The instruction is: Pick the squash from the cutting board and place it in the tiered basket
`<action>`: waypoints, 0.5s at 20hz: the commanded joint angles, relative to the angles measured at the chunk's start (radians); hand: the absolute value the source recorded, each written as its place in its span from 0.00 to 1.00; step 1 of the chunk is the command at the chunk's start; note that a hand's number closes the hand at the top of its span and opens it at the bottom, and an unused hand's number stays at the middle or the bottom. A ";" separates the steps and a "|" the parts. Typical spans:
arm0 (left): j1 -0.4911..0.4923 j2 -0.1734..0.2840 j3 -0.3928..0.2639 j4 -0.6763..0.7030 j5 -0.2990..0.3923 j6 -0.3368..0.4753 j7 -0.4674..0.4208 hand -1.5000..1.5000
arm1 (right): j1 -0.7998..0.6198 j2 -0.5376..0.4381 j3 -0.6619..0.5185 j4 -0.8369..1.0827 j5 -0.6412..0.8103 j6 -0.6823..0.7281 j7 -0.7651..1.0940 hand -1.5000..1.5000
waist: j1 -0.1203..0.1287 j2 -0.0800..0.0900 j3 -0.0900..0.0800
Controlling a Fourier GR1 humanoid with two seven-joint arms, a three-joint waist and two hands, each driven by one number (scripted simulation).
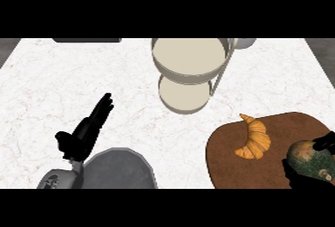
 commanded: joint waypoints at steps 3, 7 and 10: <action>-0.049 -0.048 -0.028 0.025 -0.038 0.033 0.022 0.50 | -0.335 -0.010 -0.049 -0.061 -0.085 0.155 0.178 1.00 | 0.013 0.003 -0.001; -0.016 -0.015 -0.008 -0.010 -0.006 -0.013 0.021 0.50 | -0.646 0.049 -0.034 0.083 -0.072 0.226 0.332 1.00 | 0.029 0.003 -0.002; -0.017 -0.021 -0.013 0.009 -0.016 -0.013 0.013 0.50 | -0.819 0.076 -0.045 0.186 -0.071 0.249 0.394 1.00 | 0.026 0.001 -0.002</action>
